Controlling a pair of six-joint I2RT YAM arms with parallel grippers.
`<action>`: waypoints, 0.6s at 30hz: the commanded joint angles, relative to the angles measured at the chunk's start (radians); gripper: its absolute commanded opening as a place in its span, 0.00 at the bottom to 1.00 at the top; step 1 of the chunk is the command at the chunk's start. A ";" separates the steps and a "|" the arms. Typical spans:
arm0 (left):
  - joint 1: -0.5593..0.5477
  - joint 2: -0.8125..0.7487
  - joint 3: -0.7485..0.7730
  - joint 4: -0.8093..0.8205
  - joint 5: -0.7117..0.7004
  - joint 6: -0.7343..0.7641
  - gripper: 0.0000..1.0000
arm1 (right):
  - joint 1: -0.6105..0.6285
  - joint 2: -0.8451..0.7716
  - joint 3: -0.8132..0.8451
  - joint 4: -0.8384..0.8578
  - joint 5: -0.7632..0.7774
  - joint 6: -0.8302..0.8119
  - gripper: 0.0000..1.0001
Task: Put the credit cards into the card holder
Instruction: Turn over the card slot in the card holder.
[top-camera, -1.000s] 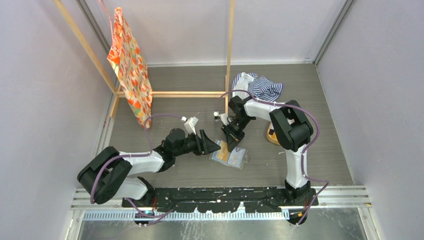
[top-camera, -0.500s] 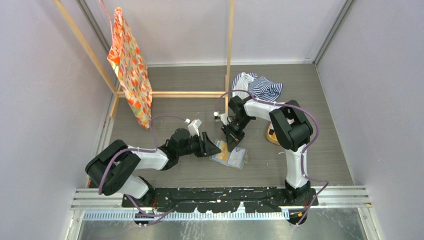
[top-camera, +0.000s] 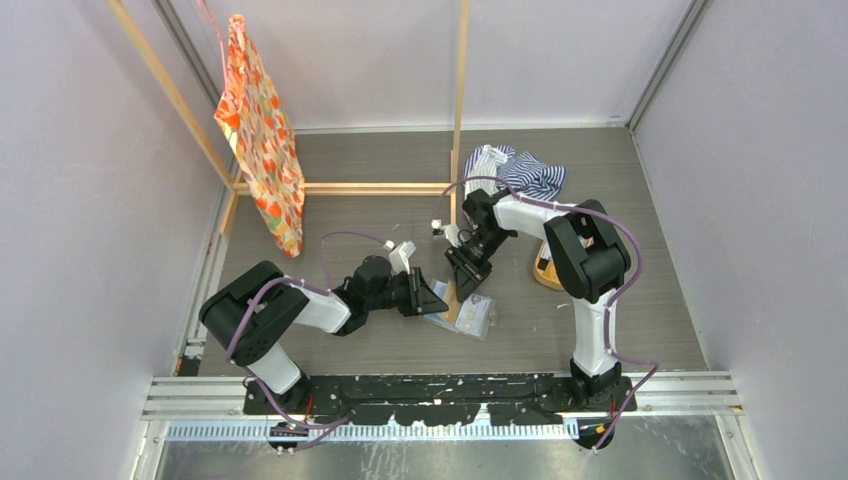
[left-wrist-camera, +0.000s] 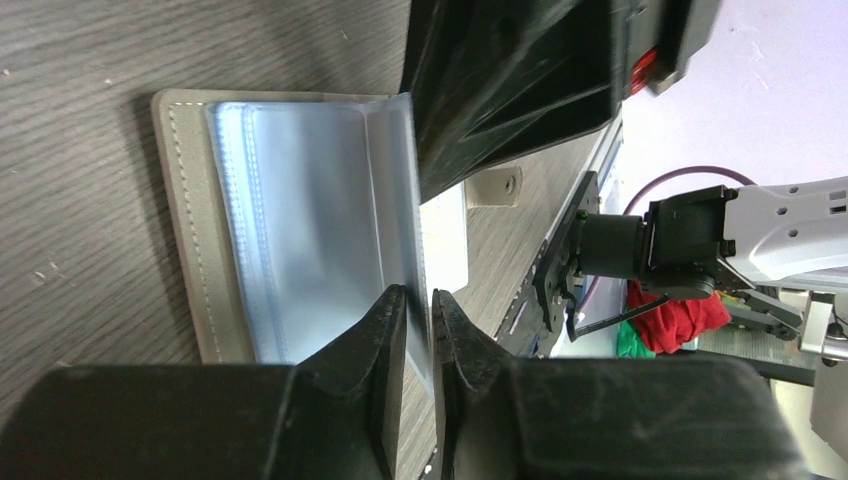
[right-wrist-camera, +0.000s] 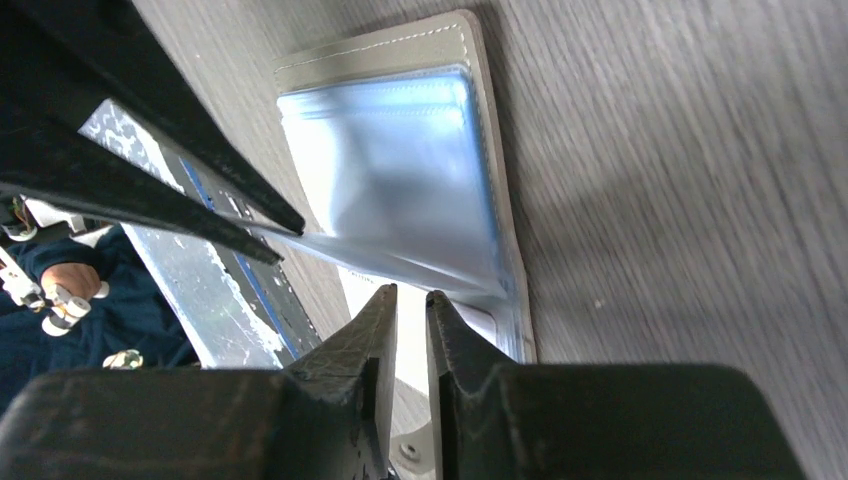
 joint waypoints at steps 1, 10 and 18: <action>-0.019 0.014 0.034 0.079 0.027 -0.013 0.17 | -0.047 -0.107 0.019 -0.050 -0.047 -0.073 0.24; -0.078 0.034 0.095 0.033 0.021 -0.016 0.25 | -0.063 -0.070 0.027 -0.069 -0.003 -0.071 0.24; -0.097 0.048 0.127 -0.003 0.024 -0.015 0.33 | -0.072 -0.057 0.047 -0.106 -0.008 -0.085 0.24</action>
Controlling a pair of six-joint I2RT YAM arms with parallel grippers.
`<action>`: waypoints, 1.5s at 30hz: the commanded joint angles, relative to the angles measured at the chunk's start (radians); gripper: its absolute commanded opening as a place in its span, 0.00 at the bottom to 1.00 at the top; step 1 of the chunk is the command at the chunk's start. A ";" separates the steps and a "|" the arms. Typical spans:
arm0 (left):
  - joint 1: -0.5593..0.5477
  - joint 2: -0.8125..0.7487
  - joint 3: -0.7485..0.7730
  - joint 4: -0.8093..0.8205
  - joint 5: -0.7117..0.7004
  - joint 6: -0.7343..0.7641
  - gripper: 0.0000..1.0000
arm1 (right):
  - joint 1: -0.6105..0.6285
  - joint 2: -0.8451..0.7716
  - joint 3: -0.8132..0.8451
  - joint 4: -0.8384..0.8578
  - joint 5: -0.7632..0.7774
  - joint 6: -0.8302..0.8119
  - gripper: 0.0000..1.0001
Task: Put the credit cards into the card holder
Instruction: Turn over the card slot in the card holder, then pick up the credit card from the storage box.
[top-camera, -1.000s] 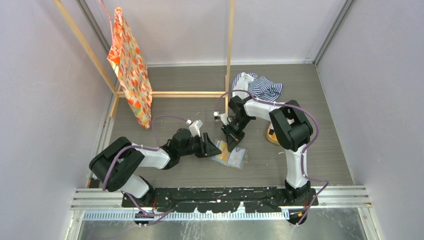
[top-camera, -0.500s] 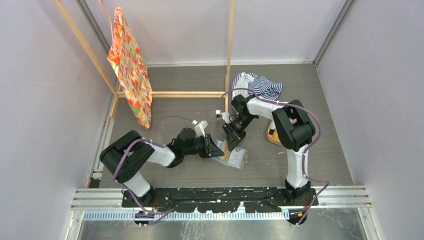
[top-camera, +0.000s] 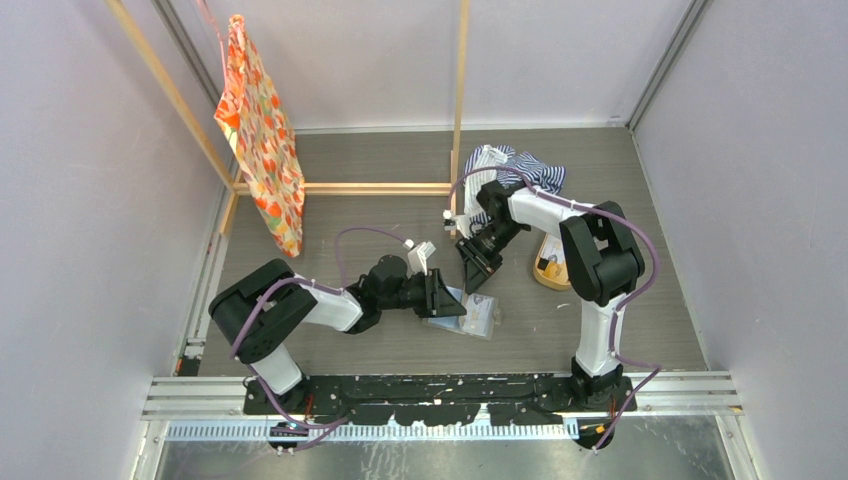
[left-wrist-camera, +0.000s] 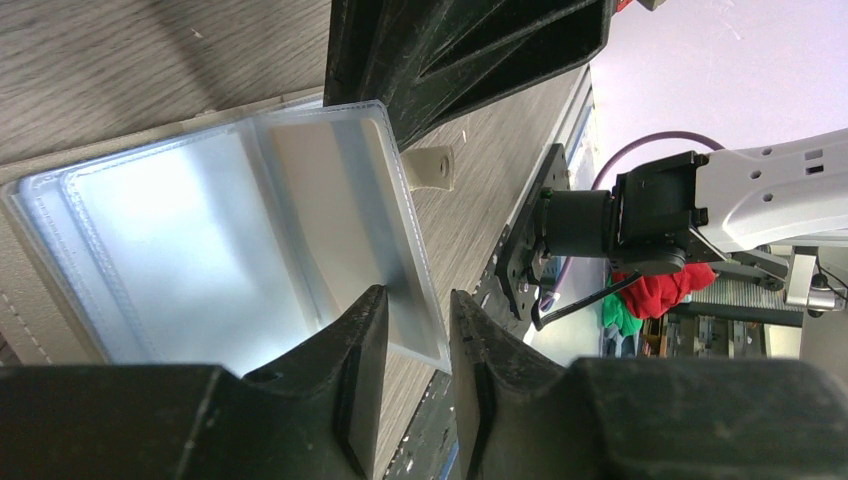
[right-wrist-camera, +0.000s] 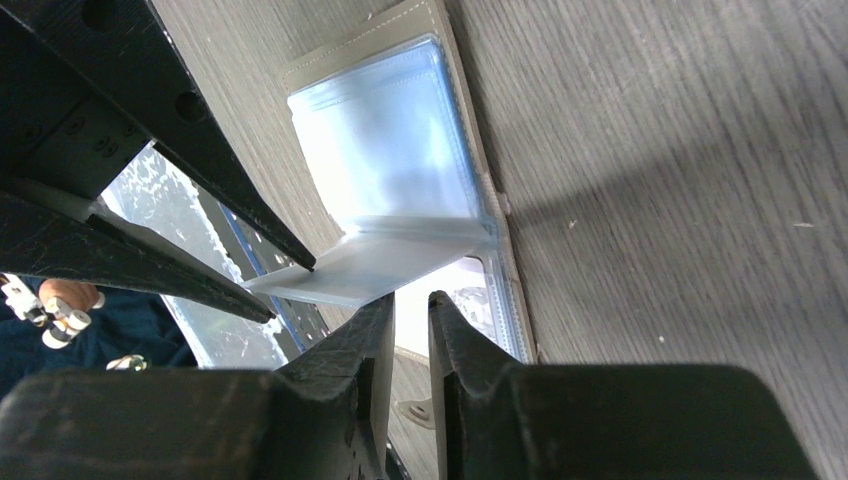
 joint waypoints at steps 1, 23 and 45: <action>-0.014 0.010 0.038 0.002 0.016 -0.004 0.34 | -0.012 0.003 0.053 -0.053 -0.007 -0.034 0.24; -0.061 0.026 0.094 -0.024 -0.065 0.054 0.40 | -0.255 -0.222 0.040 -0.120 0.030 -0.180 0.26; -0.011 -0.662 0.154 -0.730 -0.494 0.606 1.00 | -0.598 -0.454 -0.231 0.381 0.418 0.349 0.82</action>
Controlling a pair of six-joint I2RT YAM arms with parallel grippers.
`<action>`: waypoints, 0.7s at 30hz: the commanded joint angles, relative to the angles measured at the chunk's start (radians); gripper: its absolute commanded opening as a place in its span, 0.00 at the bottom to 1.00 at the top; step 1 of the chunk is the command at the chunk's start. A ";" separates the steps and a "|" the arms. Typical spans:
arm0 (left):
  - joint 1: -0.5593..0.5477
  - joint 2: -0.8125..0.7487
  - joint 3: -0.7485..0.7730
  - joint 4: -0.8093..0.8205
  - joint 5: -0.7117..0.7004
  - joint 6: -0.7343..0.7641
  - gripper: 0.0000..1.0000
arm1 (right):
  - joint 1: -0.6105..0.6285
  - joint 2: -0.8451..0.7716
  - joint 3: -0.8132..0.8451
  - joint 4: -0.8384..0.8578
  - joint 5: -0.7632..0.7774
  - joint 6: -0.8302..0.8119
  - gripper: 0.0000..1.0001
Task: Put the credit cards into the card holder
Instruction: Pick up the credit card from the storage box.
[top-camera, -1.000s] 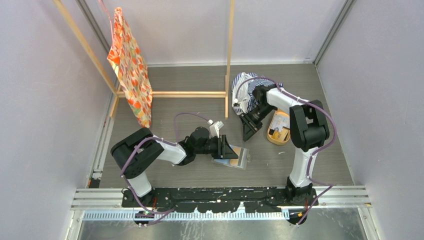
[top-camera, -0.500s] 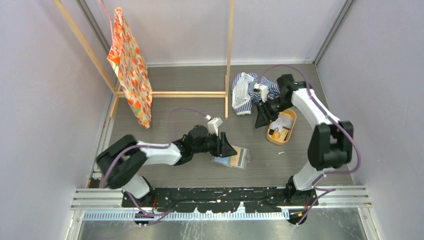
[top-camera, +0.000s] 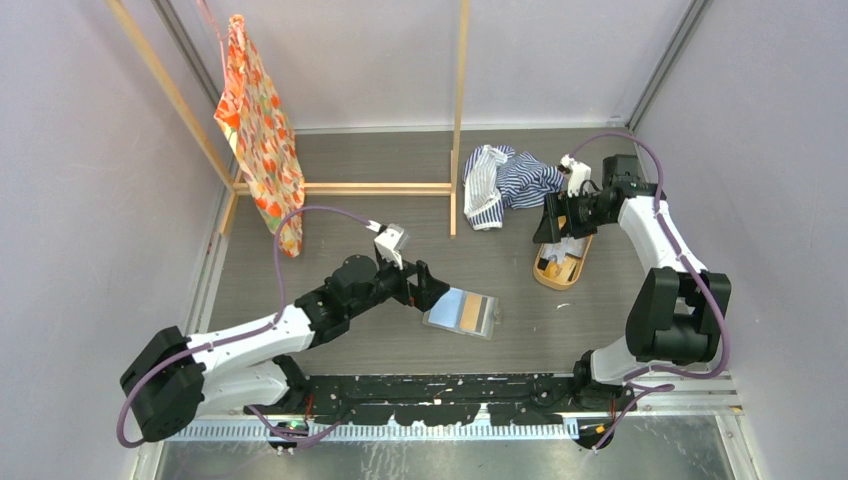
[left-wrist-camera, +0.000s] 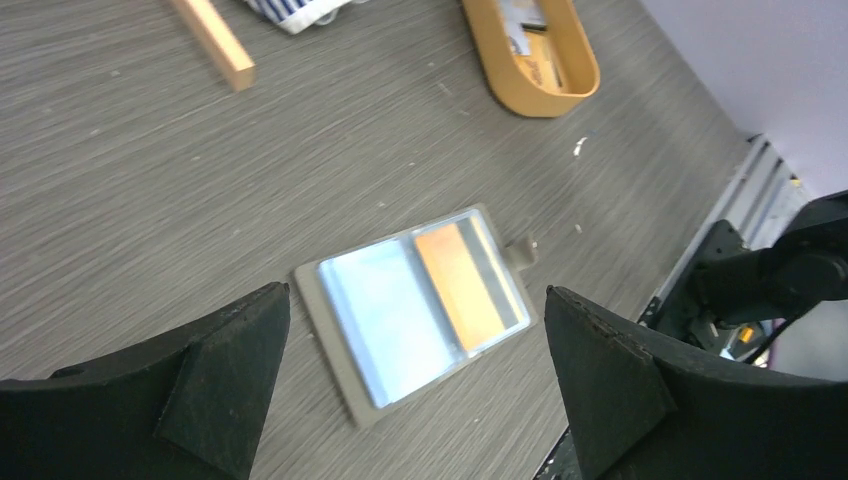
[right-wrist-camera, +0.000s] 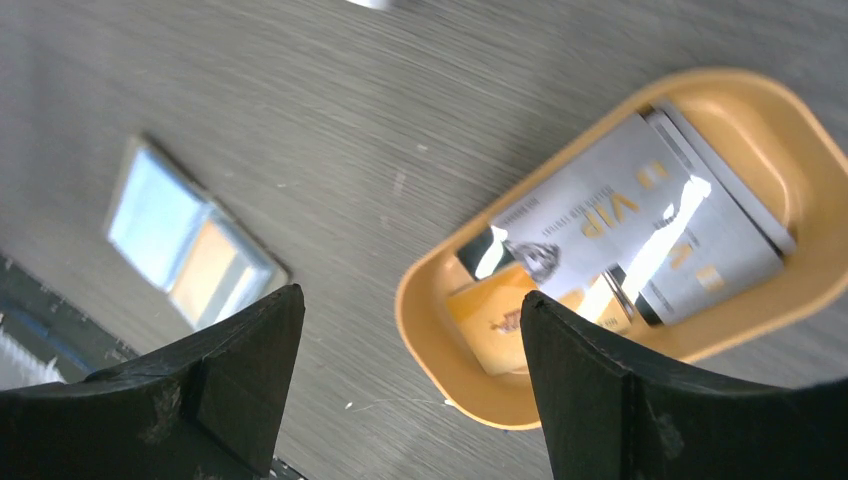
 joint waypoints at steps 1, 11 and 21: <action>0.018 -0.057 0.187 -0.288 -0.037 0.107 1.00 | -0.032 0.025 -0.012 0.136 0.193 0.188 0.82; 0.034 -0.002 0.466 -0.648 -0.003 0.374 1.00 | -0.052 0.118 -0.049 0.223 0.165 0.534 0.78; 0.098 0.034 0.397 -0.595 0.022 0.405 1.00 | -0.055 0.142 -0.113 0.299 0.074 0.707 1.00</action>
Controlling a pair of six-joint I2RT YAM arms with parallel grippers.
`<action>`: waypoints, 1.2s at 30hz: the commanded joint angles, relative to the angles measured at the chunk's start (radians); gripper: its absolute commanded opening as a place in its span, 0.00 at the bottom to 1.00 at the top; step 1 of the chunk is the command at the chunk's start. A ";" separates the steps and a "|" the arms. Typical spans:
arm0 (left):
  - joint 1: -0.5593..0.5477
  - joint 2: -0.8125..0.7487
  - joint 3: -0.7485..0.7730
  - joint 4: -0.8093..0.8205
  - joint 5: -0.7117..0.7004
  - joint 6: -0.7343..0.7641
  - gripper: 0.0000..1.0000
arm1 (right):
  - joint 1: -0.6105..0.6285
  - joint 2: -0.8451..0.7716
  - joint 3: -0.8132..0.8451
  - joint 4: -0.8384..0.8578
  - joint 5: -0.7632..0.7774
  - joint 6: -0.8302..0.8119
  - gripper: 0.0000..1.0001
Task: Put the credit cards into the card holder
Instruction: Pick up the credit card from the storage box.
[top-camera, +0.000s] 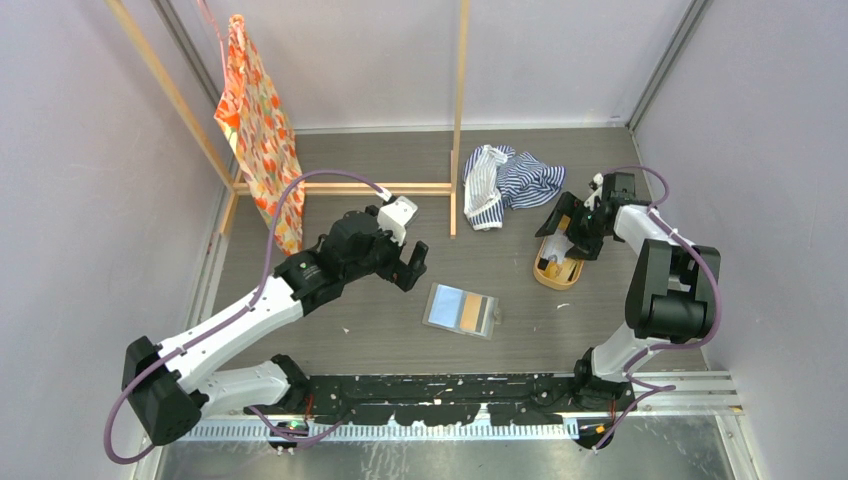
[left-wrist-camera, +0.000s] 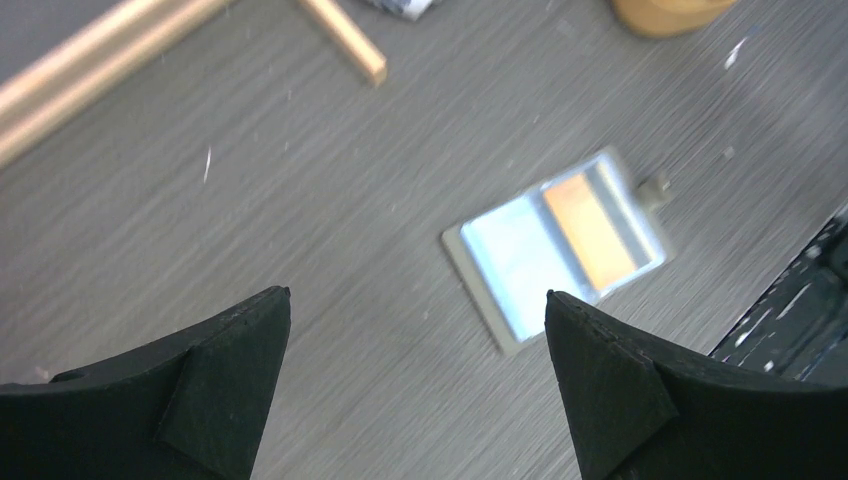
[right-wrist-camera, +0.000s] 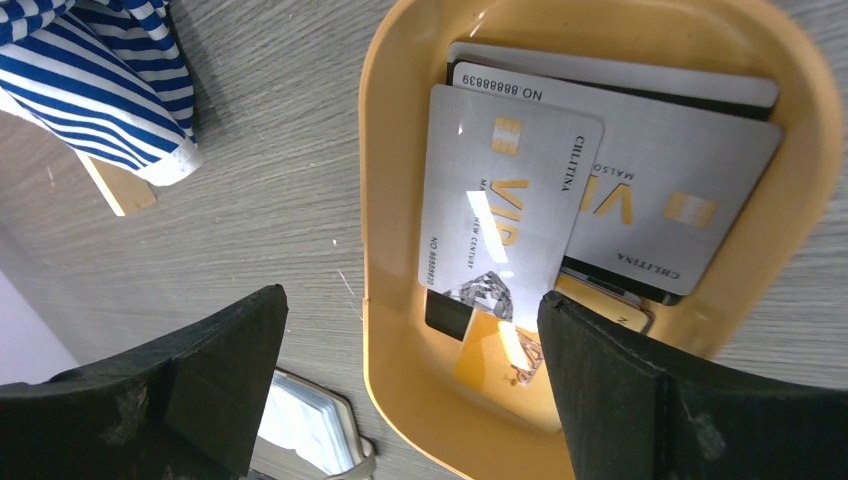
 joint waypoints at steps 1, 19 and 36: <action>0.011 -0.027 0.002 0.000 0.014 0.041 1.00 | -0.003 0.023 0.012 0.047 -0.022 0.093 1.00; 0.013 -0.033 0.004 -0.005 0.027 0.035 1.00 | -0.001 -0.019 0.011 0.049 0.107 0.100 1.00; 0.013 -0.034 0.002 -0.004 0.041 0.031 1.00 | -0.001 0.028 0.000 0.119 -0.062 0.110 0.94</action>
